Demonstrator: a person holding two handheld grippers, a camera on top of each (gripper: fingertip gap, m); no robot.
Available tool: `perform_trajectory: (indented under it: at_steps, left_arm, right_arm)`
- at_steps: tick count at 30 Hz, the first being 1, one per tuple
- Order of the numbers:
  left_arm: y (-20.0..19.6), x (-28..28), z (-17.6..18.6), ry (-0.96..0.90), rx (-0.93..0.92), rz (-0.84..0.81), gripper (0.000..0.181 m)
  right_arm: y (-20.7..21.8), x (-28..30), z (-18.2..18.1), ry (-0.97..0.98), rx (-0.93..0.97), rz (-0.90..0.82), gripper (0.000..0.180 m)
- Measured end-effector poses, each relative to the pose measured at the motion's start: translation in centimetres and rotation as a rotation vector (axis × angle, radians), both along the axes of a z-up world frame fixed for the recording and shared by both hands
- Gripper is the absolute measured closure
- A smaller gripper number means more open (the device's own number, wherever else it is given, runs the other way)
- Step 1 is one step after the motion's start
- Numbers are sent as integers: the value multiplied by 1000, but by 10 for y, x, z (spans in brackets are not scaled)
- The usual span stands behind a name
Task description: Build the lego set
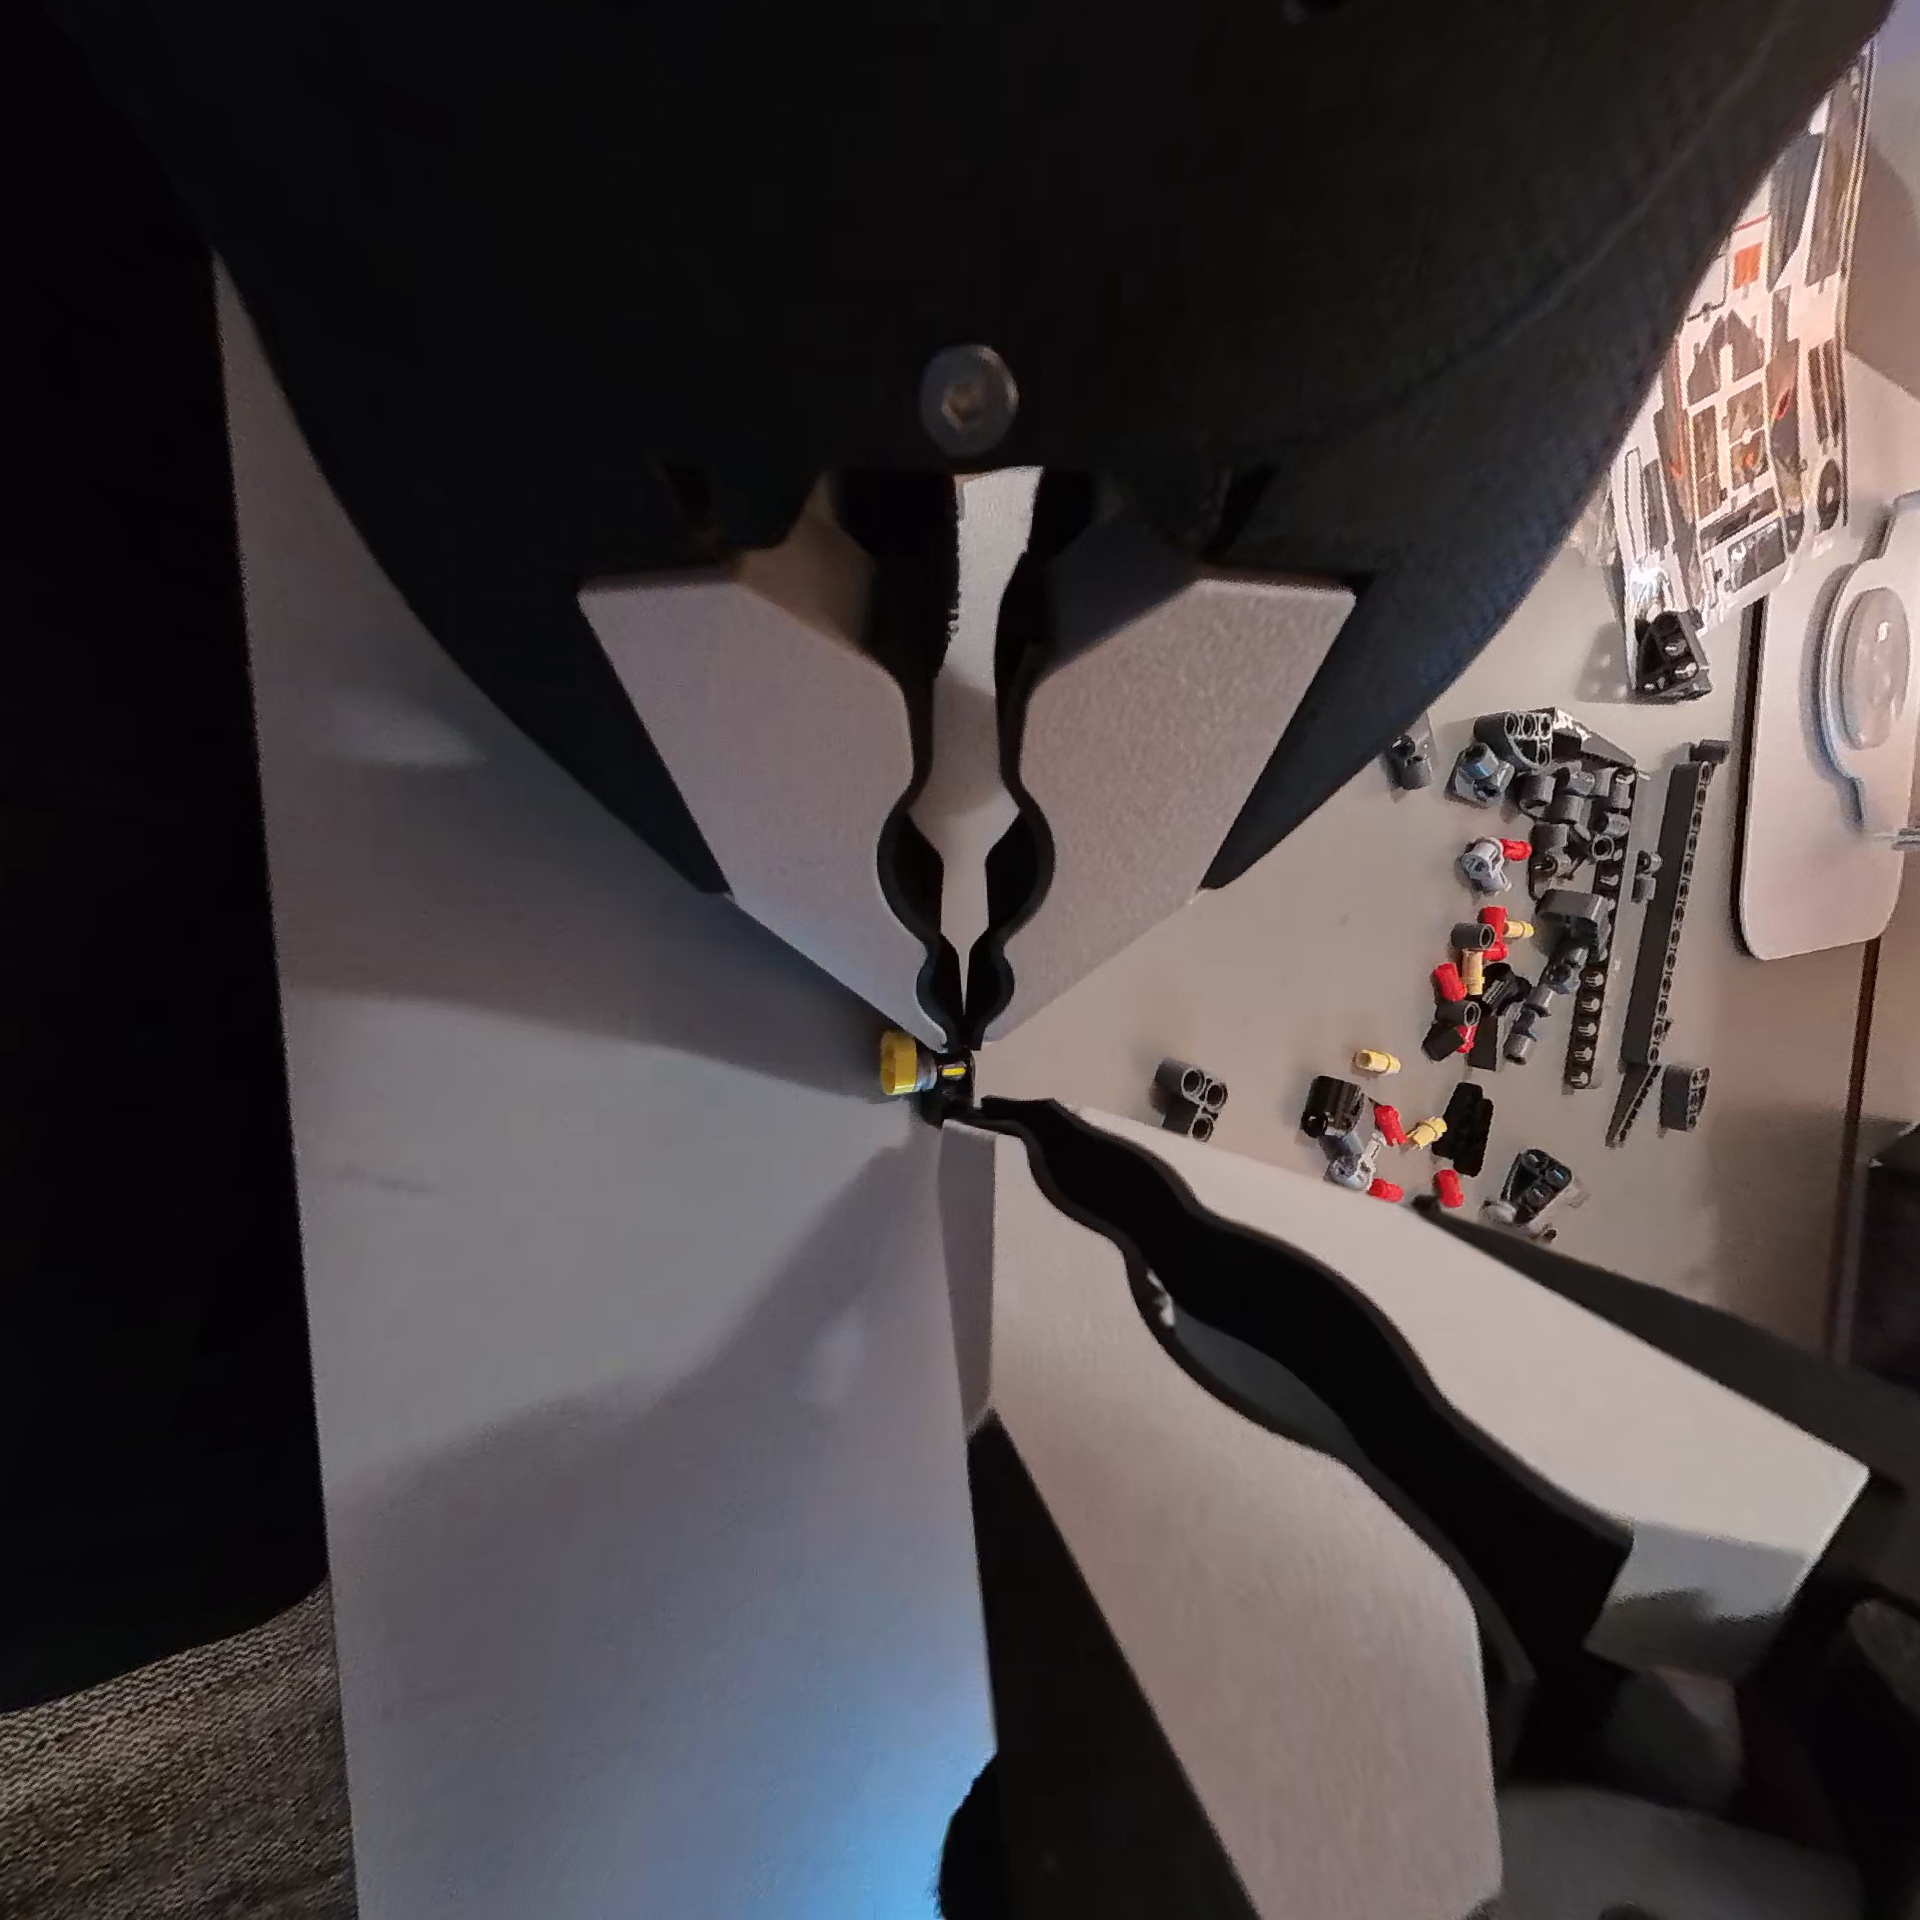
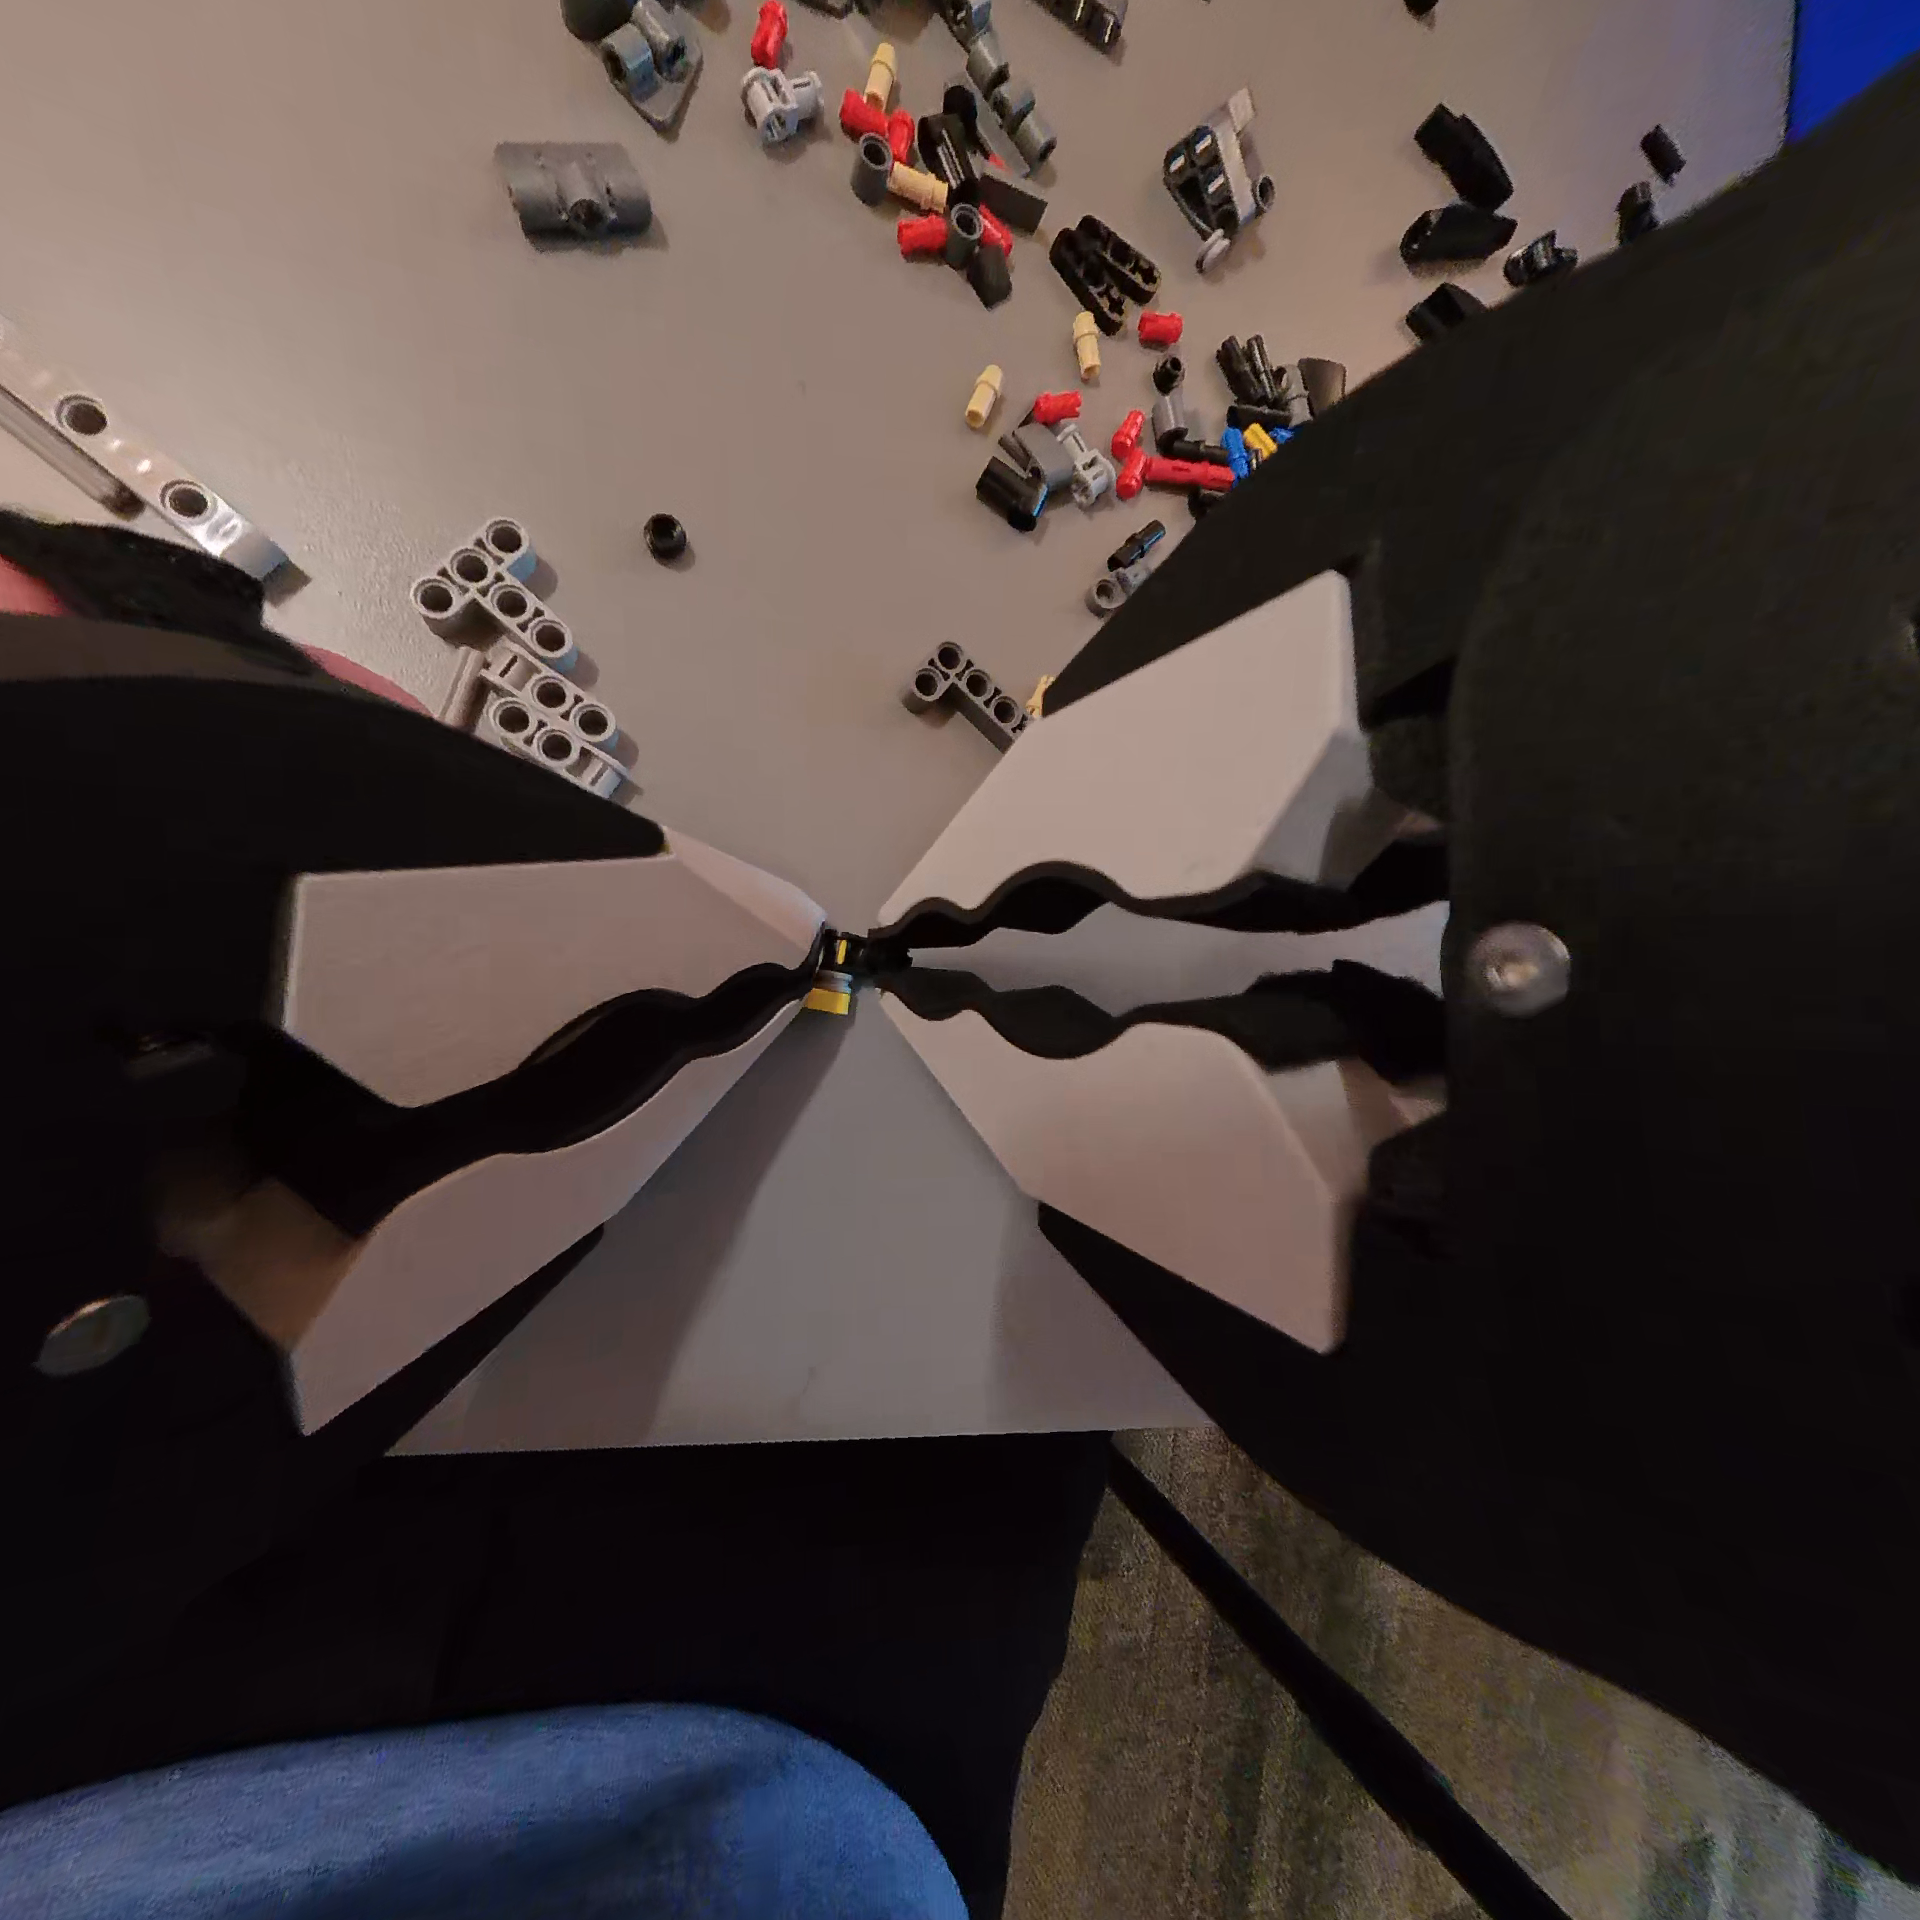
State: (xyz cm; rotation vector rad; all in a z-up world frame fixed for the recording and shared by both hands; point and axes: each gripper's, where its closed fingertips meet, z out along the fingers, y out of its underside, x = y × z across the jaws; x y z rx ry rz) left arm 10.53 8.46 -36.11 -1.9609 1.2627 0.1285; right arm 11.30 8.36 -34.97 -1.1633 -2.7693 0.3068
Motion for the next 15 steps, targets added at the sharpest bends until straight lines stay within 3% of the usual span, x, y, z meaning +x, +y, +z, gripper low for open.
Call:
perform_trajectory:
  at_steps: [15]
  left_arm:
    - [1, 0, 0, 13, 15, 3, 181]
  right_arm:
    - [-1, 0, 0, 45, -67, -26, 179]
